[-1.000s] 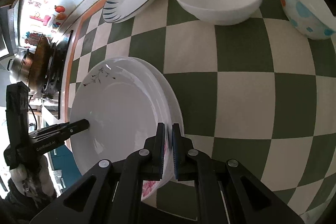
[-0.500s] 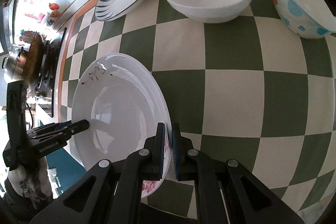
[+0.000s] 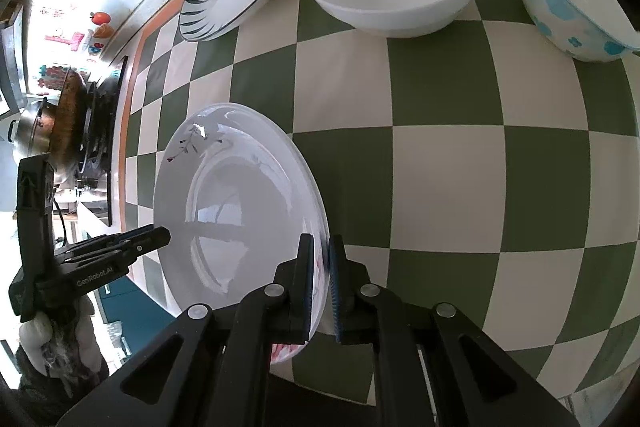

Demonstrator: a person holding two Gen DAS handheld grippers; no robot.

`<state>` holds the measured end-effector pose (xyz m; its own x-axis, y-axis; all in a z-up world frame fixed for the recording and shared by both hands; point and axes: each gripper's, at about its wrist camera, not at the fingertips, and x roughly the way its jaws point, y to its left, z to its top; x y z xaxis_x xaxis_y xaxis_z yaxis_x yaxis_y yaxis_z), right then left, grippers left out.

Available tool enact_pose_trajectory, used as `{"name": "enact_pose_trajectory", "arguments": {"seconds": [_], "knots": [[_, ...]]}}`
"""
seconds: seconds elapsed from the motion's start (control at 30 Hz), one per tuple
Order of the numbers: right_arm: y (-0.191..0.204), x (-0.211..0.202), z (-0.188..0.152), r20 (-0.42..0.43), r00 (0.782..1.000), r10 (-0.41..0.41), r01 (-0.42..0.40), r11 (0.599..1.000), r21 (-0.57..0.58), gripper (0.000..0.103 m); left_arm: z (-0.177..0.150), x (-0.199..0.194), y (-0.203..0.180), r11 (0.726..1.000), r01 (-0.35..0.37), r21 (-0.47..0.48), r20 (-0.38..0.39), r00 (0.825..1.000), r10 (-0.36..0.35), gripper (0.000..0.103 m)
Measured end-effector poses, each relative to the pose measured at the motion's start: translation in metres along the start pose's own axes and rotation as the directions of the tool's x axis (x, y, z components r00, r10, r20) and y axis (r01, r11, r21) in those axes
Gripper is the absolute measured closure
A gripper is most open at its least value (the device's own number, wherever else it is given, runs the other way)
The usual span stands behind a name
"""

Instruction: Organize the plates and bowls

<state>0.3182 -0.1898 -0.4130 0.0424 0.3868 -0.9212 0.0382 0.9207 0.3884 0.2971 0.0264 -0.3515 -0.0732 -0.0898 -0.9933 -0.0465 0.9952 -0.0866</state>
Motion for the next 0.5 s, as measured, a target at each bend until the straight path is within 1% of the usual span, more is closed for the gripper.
{"name": "enact_pose_trajectory", "arguments": {"seconds": [0.07,0.2,0.33,0.4,0.43,0.47,0.5], "knots": [[0.000,-0.003,0.001,0.002,1.000,0.005,-0.005,1.000,0.004,0.093,0.003,-0.007,-0.004,1.000,-0.024,0.007,0.005,1.000,0.024,0.079],[0.002,-0.016,0.007,0.024,1.000,0.003,-0.003,1.000,0.007,0.093,0.012,-0.029,-0.002,1.000,-0.009,0.001,0.036,0.999,0.009,0.079],[0.016,-0.042,0.022,0.070,0.997,0.024,-0.023,1.000,-0.016,0.092,0.031,-0.061,-0.002,1.000,0.025,-0.004,0.108,0.994,-0.024,0.079],[0.026,-0.055,0.035,0.092,0.995,0.036,-0.033,0.999,-0.028,0.082,0.052,-0.074,0.000,1.000,0.025,-0.016,0.152,0.988,-0.022,0.070],[0.031,-0.061,0.042,0.103,0.994,0.043,-0.040,0.999,-0.034,0.073,0.062,-0.077,-0.001,1.000,0.025,-0.018,0.162,0.987,-0.021,0.067],[0.038,-0.068,0.052,0.118,0.991,0.058,-0.053,0.998,-0.044,0.066,0.073,-0.079,0.000,0.999,0.027,-0.019,0.169,0.985,-0.023,0.066],[0.043,-0.072,0.061,0.131,0.989,0.069,-0.063,0.997,-0.048,0.063,0.087,-0.080,0.000,0.999,0.036,-0.029,0.179,0.983,-0.030,0.066]]}}
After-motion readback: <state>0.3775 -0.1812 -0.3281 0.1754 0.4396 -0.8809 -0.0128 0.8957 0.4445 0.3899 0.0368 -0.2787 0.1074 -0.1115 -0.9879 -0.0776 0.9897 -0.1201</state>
